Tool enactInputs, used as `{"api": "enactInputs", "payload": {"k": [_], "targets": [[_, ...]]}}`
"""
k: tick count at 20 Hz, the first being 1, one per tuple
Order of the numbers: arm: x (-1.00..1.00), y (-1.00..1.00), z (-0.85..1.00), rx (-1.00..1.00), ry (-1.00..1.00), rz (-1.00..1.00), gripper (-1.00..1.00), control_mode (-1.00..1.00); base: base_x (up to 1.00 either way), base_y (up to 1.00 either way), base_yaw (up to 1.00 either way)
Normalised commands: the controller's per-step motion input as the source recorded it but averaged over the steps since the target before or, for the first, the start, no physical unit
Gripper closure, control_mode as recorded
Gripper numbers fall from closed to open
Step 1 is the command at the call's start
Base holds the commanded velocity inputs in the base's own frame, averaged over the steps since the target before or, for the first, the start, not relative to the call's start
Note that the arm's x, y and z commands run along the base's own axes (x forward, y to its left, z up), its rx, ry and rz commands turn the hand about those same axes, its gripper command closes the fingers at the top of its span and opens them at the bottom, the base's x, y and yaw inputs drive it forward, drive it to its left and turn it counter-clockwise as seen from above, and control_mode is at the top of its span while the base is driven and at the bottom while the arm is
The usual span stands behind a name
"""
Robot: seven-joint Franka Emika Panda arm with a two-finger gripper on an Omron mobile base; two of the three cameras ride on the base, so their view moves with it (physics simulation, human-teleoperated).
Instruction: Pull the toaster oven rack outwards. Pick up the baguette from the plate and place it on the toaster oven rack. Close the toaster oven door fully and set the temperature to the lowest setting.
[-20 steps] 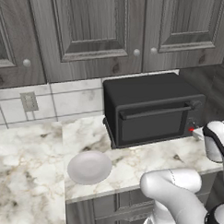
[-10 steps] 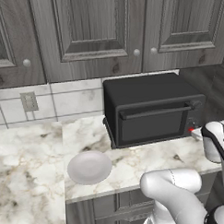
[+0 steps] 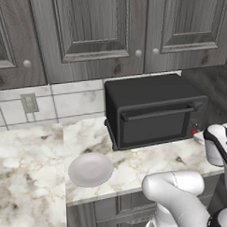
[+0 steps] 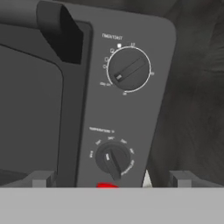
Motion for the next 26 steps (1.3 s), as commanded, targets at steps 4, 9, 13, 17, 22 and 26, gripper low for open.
{"api": "enactInputs", "payload": {"k": [4, 9, 13, 17, 22, 26], "targets": [[0.0, 0.0, -0.12, -0.02, 0.0, 0.0, -1.0, -1.0, 0.0, 0.0, 0.0], [0.05, 0.05, -0.23, 0.0, 0.0, 0.0, -1.0, -1.0, 0.0, 0.0, 0.0], [0.07, 0.0, -0.06, 0.0, 0.0, 0.0, -1.0, -1.0, 0.0, 0.0, 0.0], [0.19, 0.0, 0.0, 0.0, 0.0, 0.0, -1.0, -1.0, 0.0, 0.0, 0.0], [0.13, 0.0, 0.0, 0.0, 0.0, 0.0, -1.0, -1.0, 0.0, 0.0, 0.0], [0.11, 0.0, 0.0, 0.0, 0.0, 0.0, -1.0, -1.0, 0.0, 0.0, 0.0]]}}
